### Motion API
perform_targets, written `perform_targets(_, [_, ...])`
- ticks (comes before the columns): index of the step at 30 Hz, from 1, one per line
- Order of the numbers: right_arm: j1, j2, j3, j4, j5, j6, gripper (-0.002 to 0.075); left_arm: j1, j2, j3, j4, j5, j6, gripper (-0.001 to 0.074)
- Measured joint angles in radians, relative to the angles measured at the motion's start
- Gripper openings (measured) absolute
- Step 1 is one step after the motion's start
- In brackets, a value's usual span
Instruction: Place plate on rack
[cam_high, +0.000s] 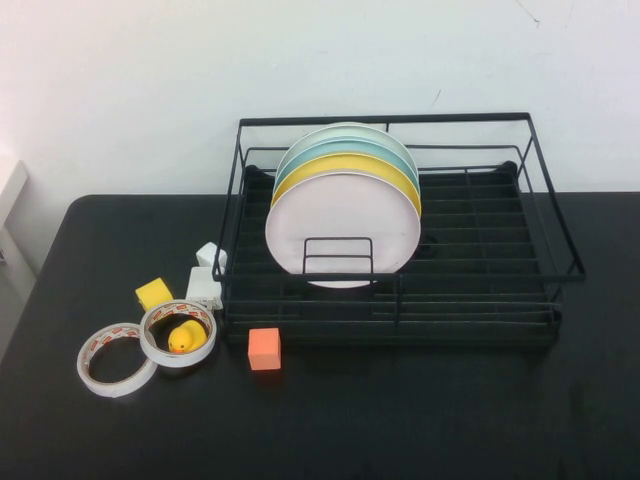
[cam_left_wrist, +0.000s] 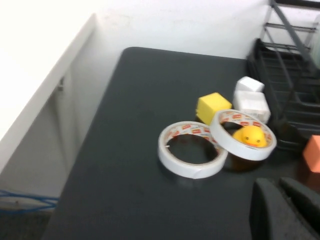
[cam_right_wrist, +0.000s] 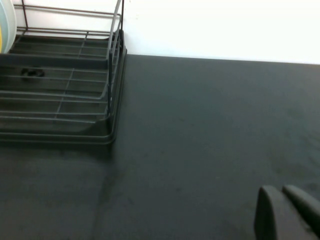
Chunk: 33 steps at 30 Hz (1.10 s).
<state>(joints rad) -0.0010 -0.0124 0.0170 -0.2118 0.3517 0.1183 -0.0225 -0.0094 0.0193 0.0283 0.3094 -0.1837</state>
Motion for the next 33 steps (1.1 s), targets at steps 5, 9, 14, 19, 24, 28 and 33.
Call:
perform_targets(5, [0.0,0.0,0.0,0.0,0.0,0.0,-0.0001,-0.062,0.0,0.0,-0.006,0.002,0.01,-0.0002])
perform_targets(9, [0.0,0.0,0.0,0.0,0.0,0.0,-0.0001,-0.066,0.0,0.0,-0.008,0.002,0.02,-0.0002])
perform_targets(14, [0.0,0.0,0.0,0.0,0.0,0.0,-0.0001,-0.021,0.0,0.0,-0.009,0.002,0.02,-0.0002])
perform_targets(19, [0.0,0.0,0.0,0.0,0.0,0.0,-0.0001,0.01,0.0,-0.002,-0.011,0.003,0.02,-0.0002])
perform_targets(24, [0.0,0.0,0.0,0.0,0.0,0.0,-0.0001,0.01,0.0,-0.002,-0.011,0.005,0.02,-0.0002])
perform_targets(28, [0.0,0.0,0.0,0.0,0.0,0.0,-0.0002,0.01,0.0,-0.002,-0.011,0.005,0.02,-0.0002])
perform_targets(33, [0.0,0.0,0.0,0.0,0.0,0.0,-0.0002,0.01,0.0,-0.002,-0.011,0.005,0.02,-0.0002])
